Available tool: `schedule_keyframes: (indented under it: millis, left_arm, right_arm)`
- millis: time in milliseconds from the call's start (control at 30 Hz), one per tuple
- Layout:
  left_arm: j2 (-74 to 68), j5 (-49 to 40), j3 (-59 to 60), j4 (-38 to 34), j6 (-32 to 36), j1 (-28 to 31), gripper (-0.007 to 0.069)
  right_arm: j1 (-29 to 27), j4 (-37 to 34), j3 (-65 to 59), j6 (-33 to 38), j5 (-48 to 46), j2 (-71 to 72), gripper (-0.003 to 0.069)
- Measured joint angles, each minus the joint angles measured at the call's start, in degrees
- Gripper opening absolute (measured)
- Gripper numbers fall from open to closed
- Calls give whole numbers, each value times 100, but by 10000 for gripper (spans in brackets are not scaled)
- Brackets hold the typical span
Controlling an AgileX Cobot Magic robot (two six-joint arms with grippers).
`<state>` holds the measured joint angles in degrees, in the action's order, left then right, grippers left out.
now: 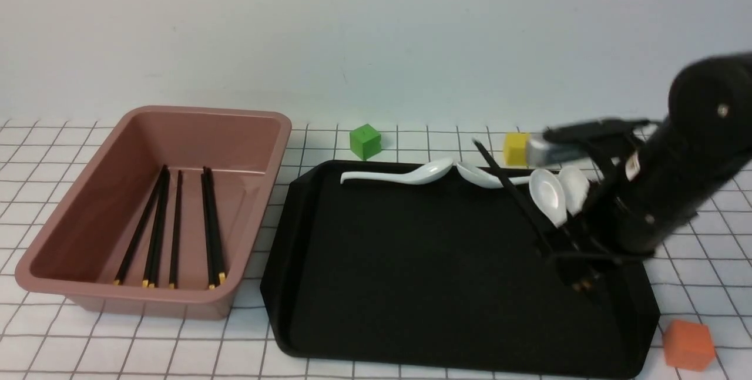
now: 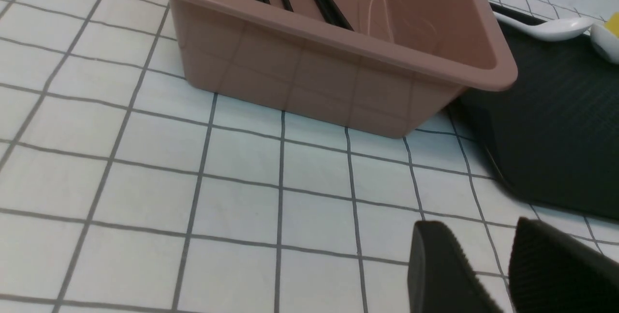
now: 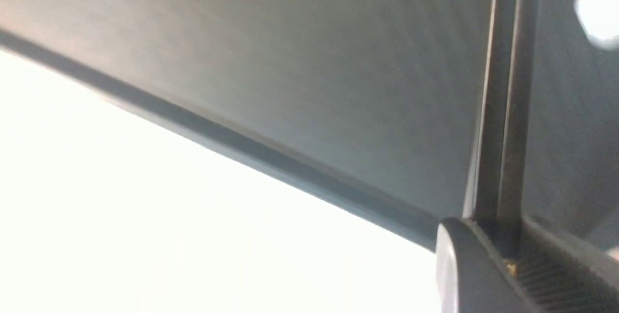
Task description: On white black tablecloth take chopsticks from black tray and put them in box.
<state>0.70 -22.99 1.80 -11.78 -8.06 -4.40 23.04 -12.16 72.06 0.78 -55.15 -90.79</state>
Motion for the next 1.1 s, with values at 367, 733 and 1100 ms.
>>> schedule_keyframes:
  millis: [367, 733, 1100]
  left_arm:
    - [0, 0, 0, 0, 0, 0, 239]
    - [0, 0, 0, 0, 0, 0, 239]
    - [0, 0, 0, 0, 0, 0, 239]
  right_arm:
    - [2051, -2081, 3470, 738, 1728, -3039, 141]
    - [2234, -1996, 5655, 429, 1977, -5174, 174]
    - [2234, -368, 5692, -363, 1085, -4637, 253]
